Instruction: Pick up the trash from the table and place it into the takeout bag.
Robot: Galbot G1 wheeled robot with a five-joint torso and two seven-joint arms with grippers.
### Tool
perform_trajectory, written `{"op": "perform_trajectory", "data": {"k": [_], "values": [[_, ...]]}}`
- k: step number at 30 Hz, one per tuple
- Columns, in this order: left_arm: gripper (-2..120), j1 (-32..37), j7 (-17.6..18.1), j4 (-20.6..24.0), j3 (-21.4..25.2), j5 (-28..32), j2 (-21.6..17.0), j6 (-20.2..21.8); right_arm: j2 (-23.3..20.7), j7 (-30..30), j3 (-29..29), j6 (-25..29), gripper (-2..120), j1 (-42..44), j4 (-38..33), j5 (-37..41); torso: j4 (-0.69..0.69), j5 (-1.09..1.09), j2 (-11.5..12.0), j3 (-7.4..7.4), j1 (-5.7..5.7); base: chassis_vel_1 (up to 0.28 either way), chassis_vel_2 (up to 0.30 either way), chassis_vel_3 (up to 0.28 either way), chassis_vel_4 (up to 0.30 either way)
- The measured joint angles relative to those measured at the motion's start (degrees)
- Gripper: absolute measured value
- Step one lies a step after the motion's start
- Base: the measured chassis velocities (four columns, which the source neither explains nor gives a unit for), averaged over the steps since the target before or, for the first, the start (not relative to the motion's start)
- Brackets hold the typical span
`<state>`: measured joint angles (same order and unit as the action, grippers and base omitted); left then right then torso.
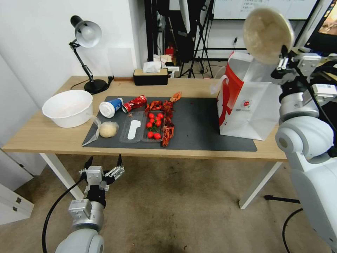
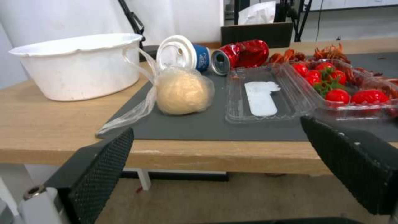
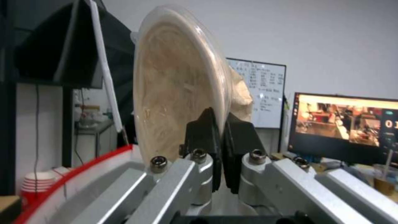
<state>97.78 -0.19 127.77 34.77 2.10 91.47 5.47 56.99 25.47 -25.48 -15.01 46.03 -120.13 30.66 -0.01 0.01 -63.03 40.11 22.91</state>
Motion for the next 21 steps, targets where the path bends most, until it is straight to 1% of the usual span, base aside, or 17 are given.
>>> {"op": "perform_trajectory", "data": {"k": [1,2,5,6,7,8,10,11,12,14,15,19,20,21], "values": [[100,0.0,0.0,0.0,0.0,0.0,0.0,0.0,-0.1,0.1,-0.2,-0.2,0,0.1,0.0,-0.2,-0.01,0.0,0.0,0.0,0.0,0.0,0.0,0.0,0.0],[100,0.0,0.0,0.0,-0.1,0.0,0.1,-0.1,-0.4,0.1,-1.1,-0.7,0,0.7,0.1,-1.2,0.01,0.0,0.0,0.0,0.0,0.0,0.0,0.0,0.0],[100,0.0,0.0,-0.1,-0.1,-0.1,0.1,-0.1,-0.8,0.3,-2.8,-1.8,0,2.0,0.7,-3.3,0.0,-0.02,0.0,0.0,0.0,0.0,0.0,0.0,0.0],[100,0.0,0.0,-0.1,-0.1,-0.1,0.1,-0.1,-0.8,0.6,-3.1,-2.2,2,2.5,1.1,-4.1,-0.01,0.0,0.0,0.0,0.0,0.0,0.0,0.0,0.0],[100,0.0,0.0,-0.1,-0.1,-0.1,0.1,-0.1,-0.7,0.9,-3.4,-3.0,7,3.0,1.4,-4.7,0.0,0.0,0.0,0.0,0.0,0.0,0.0,0.0,0.0],[100,0.0,0.0,-0.1,-0.1,-0.1,0.1,-0.1,-0.7,0.9,-3.4,-3.0,7,3.0,1.4,-4.7,0.0,0.0,0.0,0.0,0.0,0.0,0.0,0.0,0.0],[100,0.0,0.0,-0.1,-0.1,-0.1,0.0,-0.4,-0.2,1.5,-3.5,-4.4,17,3.7,2.4,-5.7,0.01,-0.01,0.0,0.0,0.0,0.0,0.0,0.0,0.0],[100,0.1,0.0,-0.1,-0.1,-0.1,-0.1,-0.5,-0.1,1.8,-3.5,-4.8,20,3.7,3.0,-6.0,0.01,-0.01,0.0,0.0,0.0,0.0,0.0,0.0,0.0],[100,0.1,0.0,-0.1,-0.1,-0.1,-0.1,-0.5,-0.1,1.8,-3.5,-4.8,20,3.7,3.0,-6.0,0.01,-0.01,0.0,0.0,0.0,0.0,0.0,0.0,0.0],[100,0.2,0.0,-0.1,0.0,-0.2,-0.2,-0.7,0.2,2.4,-3.4,-5.5,31,3.8,3.6,-6.1,0.01,-0.02,0.0,0.0,0.02,0.0,0.0,0.0,0.0],[100,0.2,0.0,-0.1,0.0,-0.2,-0.2,-0.7,0.2,2.4,-3.4,-5.5,31,3.8,3.6,-6.1,0.01,-0.02,0.0,0.0,0.02,0.0,0.0,0.0,0.0],[100,0.3,0.0,-0.2,0.0,-0.4,-0.3,-0.8,0.3,2.8,-3.3,-5.8,49,3.7,3.9,-5.9,0.0,-0.01,0.0,0.0,0.01,0.0,0.0,0.0,0.0],[100,0.3,0.0,-0.2,0.0,-0.4,-0.3,-0.8,0.3,2.8,-3.3,-5.8,49,3.7,3.9,-5.9,0.0,-0.01,0.0,0.0,0.01,0.0,0.0,0.0,0.0],[100,0.3,0.0,-0.2,0.0,-0.4,-0.3,-0.8,0.3,3.0,-3.4,-5.8,56,3.5,4.1,-5.7,0.01,-0.01,0.0,0.0,0.01,0.0,0.0,0.0,0.0]]}}
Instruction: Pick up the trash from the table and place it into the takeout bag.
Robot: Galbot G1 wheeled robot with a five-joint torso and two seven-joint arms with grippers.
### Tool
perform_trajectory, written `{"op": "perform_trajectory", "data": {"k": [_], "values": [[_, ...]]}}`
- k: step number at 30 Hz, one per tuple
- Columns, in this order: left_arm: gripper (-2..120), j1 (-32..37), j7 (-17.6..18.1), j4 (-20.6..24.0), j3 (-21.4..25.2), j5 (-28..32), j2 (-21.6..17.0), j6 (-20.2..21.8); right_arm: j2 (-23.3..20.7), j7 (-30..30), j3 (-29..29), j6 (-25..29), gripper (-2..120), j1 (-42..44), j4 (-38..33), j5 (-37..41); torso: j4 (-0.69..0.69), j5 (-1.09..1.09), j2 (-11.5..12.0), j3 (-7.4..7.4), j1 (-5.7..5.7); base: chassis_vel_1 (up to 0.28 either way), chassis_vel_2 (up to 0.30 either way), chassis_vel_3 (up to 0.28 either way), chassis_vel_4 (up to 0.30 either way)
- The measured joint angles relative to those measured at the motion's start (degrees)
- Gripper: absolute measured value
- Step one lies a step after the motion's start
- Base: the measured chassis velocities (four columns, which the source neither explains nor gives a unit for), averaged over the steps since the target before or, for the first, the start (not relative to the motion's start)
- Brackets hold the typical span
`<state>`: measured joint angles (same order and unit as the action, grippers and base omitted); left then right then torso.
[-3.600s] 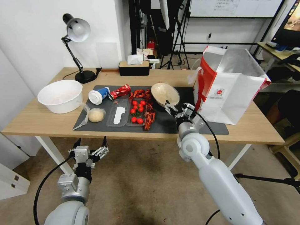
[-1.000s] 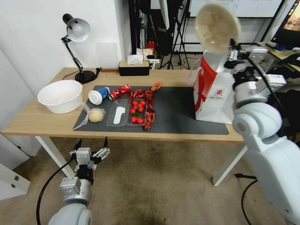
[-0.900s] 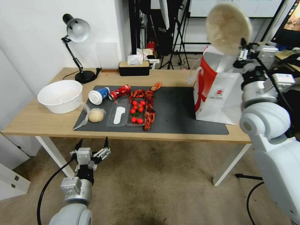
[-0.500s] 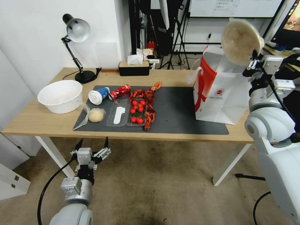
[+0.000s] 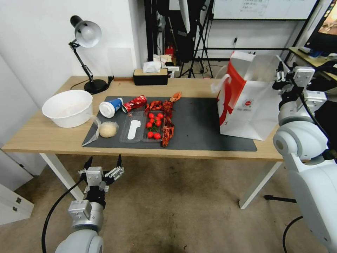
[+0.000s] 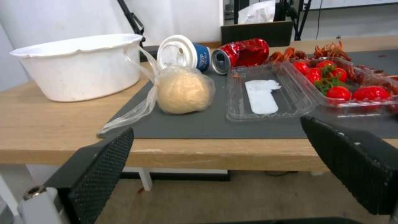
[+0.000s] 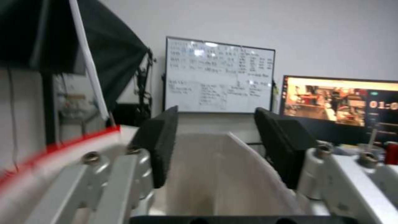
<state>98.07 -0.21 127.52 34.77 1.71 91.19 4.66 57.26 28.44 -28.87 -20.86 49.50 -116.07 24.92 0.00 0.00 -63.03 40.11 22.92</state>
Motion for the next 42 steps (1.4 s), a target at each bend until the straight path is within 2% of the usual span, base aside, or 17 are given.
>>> {"op": "perform_trajectory", "data": {"k": [2,3,6,7,8,9,10,12,13,14,16,19,23,30,32,42], "values": [[100,0.0,0.0,-0.1,0.0,0.0,0.0,0.0,-0.1,0.0,-0.1,1.7,65,-1.1,0.1,2.4,0.0,0.0,0.0,0.0,0.0,0.0,0.0,0.0,0.0],[100,0.0,0.0,-0.1,0.0,0.0,0.0,0.0,-0.1,0.0,-0.1,1.7,65,-1.1,0.1,2.4,0.0,0.0,0.0,0.0,0.0,0.0,0.0,0.0,0.0],[100,-0.1,0.0,-0.1,0.1,0.0,0.0,0.0,-0.6,-2.4,-0.1,7.1,78,-2.9,-2.2,12.6,0.01,-0.01,0.0,0.0,0.0,0.0,0.0,0.0,0.0],[100,-0.1,0.0,-0.1,0.1,0.0,0.0,0.0,-0.6,-2.4,-0.1,7.1,78,-2.9,-2.2,12.6,0.01,-0.01,0.0,0.0,0.0,0.0,0.0,0.0,0.0],[100,-0.1,0.0,-0.1,0.1,0.0,0.0,0.0,-0.8,-3.2,-0.1,8.3,83,-3.1,-2.9,16.1,0.01,-0.01,0.0,0.0,0.0,0.0,0.0,0.0,0.0],[100,-0.1,0.0,-0.1,0.1,0.0,0.0,0.0,-1.2,-6.1,-0.1,11.0,89,-2.9,-3.9,20.0,0.01,-0.01,0.0,0.0,0.0,0.0,0.0,0.0,0.0],[100,-0.1,0.0,-0.1,0.1,0.0,0.0,0.0,-1.2,-6.1,-0.1,11.0,89,-2.9,-3.9,20.0,0.01,-0.01,0.0,0.0,0.0,0.0,0.0,0.0,0.0],[100,-0.2,0.0,-0.3,0.1,0.0,0.0,0.0,-1.5,-11.9,0.5,14.9,97,-0.7,-5.5,21.8,0.0,0.0,0.0,0.0,0.0,0.0,0.0,0.0,0.0],[100,-0.2,0.0,-0.3,0.1,0.0,0.0,0.0,-1.5,-11.9,0.5,14.9,97,-0.7,-5.5,21.8,0.0,0.0,0.0,0.0,0.0,0.0,0.0,0.0,0.0],[100,-0.3,0.0,-0.3,0.1,0.0,0.0,0.0,-1.6,-14.3,0.9,16.3,100,1.0,-6.5,21.9,0.0,-0.01,0.0,0.0,0.0,0.0,0.0,0.0,0.0],[100,-0.3,0.0,-0.4,0.2,0.1,-0.2,0.0,-1.8,-19.0,1.8,19.1,100,4.4,-7.8,20.7,0.0,-0.01,0.0,0.0,0.0,0.0,0.0,0.0,0.0],[100,-0.3,0.0,-0.5,0.2,0.2,-0.3,0.0,-2.3,-21.7,2.7,20.6,100,7.8,-9.2,18.4,0.01,0.0,0.0,0.0,0.0,0.0,0.0,0.0,0.0],[100,-0.5,0.0,-0.6,0.2,0.4,-0.3,0.0,-3.4,-22.2,3.8,21.1,100,13.4,-11.4,14.7,-0.01,0.0,0.0,0.0,-0.01,0.0,0.0,0.0,0.0],[100,-0.9,0.0,-1.0,0.3,0.6,-0.5,0.0,-3.7,-18.5,4.6,22.6,100,21.1,-12.7,7.2,0.0,-0.01,0.0,0.0,-0.02,0.0,0.0,0.0,0.0],[100,-1.0,0.0,-1.2,0.3,0.6,-0.5,0.0,-3.1,-16.6,5.0,24.7,100,24.2,-12.6,3.4,0.01,0.01,0.0,-0.01,-0.02,0.0,0.0,0.0,0.0],[100,-1.2,0.1,-1.6,0.4,0.8,-0.7,-0.1,0.5,-12.1,6.2,29.6,100,35.2,-11.5,-4.0,0.0,0.0,0.0,0.0,-0.01,0.0,0.0,0.0,0.0]]}}
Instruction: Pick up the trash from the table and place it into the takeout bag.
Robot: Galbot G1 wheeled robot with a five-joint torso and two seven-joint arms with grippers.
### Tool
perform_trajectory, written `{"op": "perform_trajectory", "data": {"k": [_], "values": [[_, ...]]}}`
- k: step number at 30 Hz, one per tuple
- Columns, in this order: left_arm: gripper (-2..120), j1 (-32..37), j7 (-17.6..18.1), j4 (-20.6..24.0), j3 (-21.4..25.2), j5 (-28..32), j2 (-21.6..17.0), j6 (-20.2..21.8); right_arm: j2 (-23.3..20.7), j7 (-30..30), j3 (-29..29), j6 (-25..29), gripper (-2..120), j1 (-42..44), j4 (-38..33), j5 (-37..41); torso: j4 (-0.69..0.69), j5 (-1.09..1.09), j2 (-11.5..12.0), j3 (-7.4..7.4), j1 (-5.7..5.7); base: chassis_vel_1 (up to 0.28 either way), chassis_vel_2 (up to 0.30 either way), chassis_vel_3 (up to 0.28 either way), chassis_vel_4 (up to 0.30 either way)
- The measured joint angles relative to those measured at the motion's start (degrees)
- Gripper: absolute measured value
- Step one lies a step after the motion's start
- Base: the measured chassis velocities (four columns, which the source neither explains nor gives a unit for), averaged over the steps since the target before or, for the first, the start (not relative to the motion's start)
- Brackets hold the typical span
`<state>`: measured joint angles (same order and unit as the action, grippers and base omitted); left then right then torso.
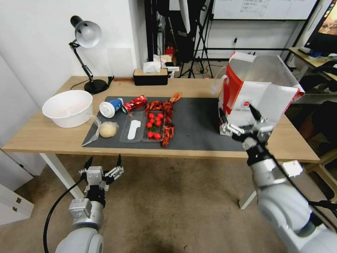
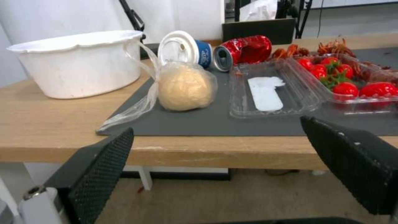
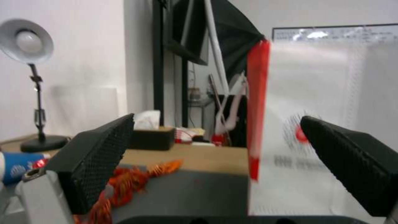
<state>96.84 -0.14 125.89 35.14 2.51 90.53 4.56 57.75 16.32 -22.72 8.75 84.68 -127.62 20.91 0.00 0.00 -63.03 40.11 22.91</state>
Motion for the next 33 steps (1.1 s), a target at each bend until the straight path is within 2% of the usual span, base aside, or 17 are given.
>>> {"op": "perform_trajectory", "data": {"k": [4,13,20,33], "values": [[100,-0.1,0.0,-0.1,0.2,0.1,-0.1,0.0,1.7,3.2,1.0,3.6,100,6.0,1.8,-4.8,-0.01,-0.01,0.0,0.0,0.0,0.0,0.0,0.0,0.0],[100,-0.4,0.0,-0.3,0.2,0.2,-0.2,0.0,4.5,5.8,2.9,9.7,100,11.5,7.0,-9.9,0.0,0.0,0.0,0.0,0.01,0.0,0.0,0.0,0.0],[100,-0.3,0.0,-0.3,0.3,0.2,-0.4,0.0,6.0,6.3,4.2,11.7,100,12.4,9.4,-11.2,0.0,0.0,0.0,0.0,0.01,0.0,0.0,0.0,0.0],[100,-0.4,0.0,-0.7,0.2,0.3,-0.7,-0.2,6.7,6.4,4.8,12.2,100,11.7,11.4,-11.3,0.0,0.0,0.0,0.0,0.01,0.0,0.0,0.0,0.0]]}}
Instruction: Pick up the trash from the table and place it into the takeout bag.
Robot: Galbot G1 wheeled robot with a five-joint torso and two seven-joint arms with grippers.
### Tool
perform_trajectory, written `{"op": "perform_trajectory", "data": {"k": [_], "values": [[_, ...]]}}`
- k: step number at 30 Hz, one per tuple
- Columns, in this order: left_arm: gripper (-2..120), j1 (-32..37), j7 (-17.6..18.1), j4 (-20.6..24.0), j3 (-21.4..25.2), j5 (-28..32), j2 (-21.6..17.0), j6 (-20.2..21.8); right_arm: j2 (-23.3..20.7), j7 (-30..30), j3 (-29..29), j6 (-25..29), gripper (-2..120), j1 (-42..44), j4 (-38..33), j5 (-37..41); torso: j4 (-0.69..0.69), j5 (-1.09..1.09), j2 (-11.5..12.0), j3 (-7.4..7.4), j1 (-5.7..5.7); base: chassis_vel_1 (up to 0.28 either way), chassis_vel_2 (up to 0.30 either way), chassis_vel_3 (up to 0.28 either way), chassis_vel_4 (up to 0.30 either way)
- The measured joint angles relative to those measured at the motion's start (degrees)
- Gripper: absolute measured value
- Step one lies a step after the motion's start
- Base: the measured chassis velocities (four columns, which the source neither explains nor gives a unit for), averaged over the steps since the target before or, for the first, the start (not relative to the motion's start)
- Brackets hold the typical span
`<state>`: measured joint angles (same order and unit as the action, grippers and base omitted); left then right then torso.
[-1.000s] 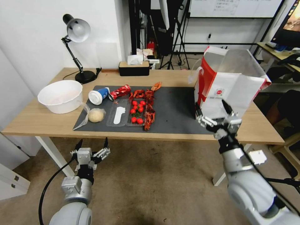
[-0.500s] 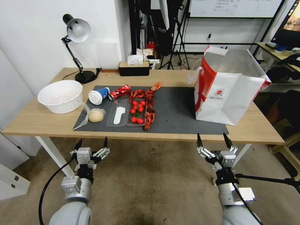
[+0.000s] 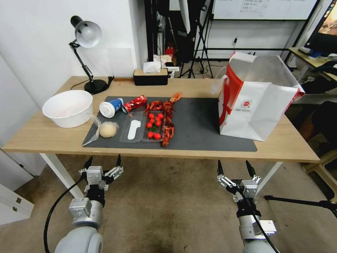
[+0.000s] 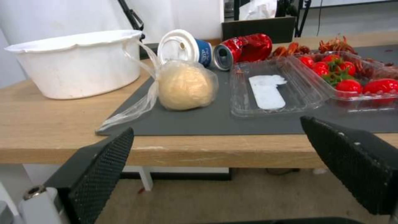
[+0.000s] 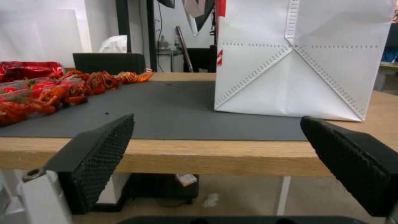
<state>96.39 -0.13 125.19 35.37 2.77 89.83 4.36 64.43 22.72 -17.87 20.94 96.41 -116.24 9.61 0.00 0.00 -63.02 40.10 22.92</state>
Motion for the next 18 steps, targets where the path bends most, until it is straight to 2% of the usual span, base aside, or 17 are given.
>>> {"op": "perform_trajectory", "data": {"k": [8,13,15,16,18], "values": [[100,-0.4,-0.1,-0.1,0.0,0.4,-0.7,-0.2,0.5,0.1,0.6,0.2,100,-0.2,-0.1,0.0,0.0,0.0,0.0,0.0,0.0,0.0,0.0,0.0,0.0],[100,-4.2,-0.6,-1.7,0.6,2.0,-5.2,0.5,0.5,0.2,0.7,-0.4,100,-0.3,-0.8,0.0,0.0,0.0,0.0,0.0,0.0,0.0,0.0,0.0,0.0],[100,-7.5,-0.6,-4.3,0.5,4.2,-8.5,1.7,0.6,0.3,0.6,-1.4,100,-0.5,-1.5,0.1,0.0,-0.01,0.0,0.0,0.0,0.0,0.0,0.0,0.0],[100,-7.5,-0.6,-4.3,0.5,4.2,-8.5,1.7,0.6,0.3,0.6,-1.4,100,-0.5,-1.5,0.1,0.0,-0.01,0.0,0.0,0.0,0.0,0.0,0.0,0.0],[100,-11.0,-0.6,-7.3,0.3,6.3,-11.4,2.1,0.8,0.4,0.4,-1.8,100,-0.5,-2.0,0.1,0.0,-0.02,0.0,0.0,0.0,0.0,0.0,0.0,0.0]]}}
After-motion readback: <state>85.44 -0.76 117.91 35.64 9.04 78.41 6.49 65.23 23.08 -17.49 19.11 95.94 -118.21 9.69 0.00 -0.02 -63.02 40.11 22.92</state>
